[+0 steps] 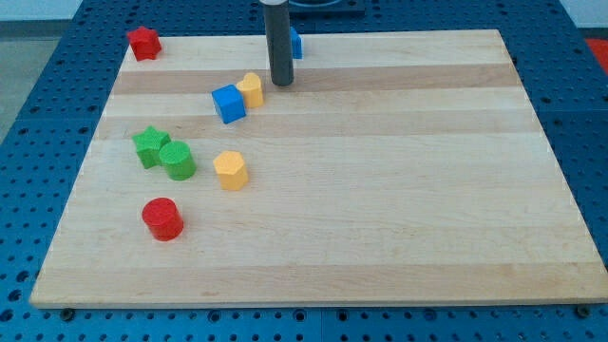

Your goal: Push the green star towards the top right of the board

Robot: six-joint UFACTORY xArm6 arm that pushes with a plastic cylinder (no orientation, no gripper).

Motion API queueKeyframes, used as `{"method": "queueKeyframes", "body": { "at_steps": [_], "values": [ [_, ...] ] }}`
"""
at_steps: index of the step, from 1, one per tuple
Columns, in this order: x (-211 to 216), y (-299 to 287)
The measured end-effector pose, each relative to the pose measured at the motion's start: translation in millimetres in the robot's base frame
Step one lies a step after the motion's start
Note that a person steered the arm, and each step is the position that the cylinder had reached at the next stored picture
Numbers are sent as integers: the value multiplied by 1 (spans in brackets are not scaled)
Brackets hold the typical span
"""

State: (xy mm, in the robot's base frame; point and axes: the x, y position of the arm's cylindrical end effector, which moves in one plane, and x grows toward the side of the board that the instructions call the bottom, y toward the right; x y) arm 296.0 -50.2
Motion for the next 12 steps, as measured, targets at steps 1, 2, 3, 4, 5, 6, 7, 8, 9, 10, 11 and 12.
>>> {"method": "queueKeyframes", "body": {
  "at_steps": [1, 2, 3, 4, 5, 6, 7, 8, 9, 10, 11, 12],
  "values": [
    [-3, -13],
    [-16, -46],
    [-27, -82],
    [-23, -140],
    [-22, -206],
    [7, -254],
    [33, -254],
    [71, -254],
    [118, -249],
    [168, -224],
    [163, -176],
    [139, -164]
  ]
}}
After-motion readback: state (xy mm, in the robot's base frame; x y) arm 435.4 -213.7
